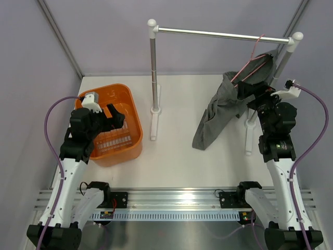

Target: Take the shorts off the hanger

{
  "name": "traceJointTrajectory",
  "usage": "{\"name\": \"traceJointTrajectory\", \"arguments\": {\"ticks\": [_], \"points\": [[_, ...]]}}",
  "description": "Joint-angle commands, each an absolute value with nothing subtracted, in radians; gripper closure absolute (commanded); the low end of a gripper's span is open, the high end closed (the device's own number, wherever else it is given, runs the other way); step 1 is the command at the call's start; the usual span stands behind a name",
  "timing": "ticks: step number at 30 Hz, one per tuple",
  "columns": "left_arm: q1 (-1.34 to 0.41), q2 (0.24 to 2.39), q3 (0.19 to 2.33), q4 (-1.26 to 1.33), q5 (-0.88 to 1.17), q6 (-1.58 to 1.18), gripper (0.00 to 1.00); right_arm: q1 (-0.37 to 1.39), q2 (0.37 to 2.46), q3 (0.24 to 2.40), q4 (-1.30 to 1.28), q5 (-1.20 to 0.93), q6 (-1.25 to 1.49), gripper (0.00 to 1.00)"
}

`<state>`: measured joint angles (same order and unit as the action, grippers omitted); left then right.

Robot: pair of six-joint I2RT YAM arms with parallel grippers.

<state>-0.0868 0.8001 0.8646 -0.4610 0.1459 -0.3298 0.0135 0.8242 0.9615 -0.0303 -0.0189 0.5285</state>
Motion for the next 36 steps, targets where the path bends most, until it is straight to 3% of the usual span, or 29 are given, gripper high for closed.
{"name": "traceJointTrajectory", "arguments": {"ticks": [1, 4, 12, 26, 36], "points": [[-0.084, 0.788, 0.888, -0.414, 0.134, -0.364, 0.01, 0.011, 0.77, 0.999, -0.035, -0.026, 0.557, 0.01], [-0.086, 0.798, 0.903, -0.443, 0.121, -0.362, 0.01, 0.011, 0.713, 0.994, -0.118, 0.083, 0.712, 0.0], [-0.086, 0.769, 0.914, -0.456, 0.109, -0.394, 0.01, 0.011, 0.652, 1.095, -0.153, 0.093, 0.574, 0.01], [-0.084, 0.758, 0.907, -0.451, 0.127, -0.402, 0.01, 0.011, 1.222, 1.76, -0.558, 0.064, 0.402, 0.04], [-0.084, 0.75, 0.916, -0.474, 0.153, -0.354, 0.01, 0.109, 1.361, 1.913, -0.721, 0.261, 0.341, 0.13]]}}
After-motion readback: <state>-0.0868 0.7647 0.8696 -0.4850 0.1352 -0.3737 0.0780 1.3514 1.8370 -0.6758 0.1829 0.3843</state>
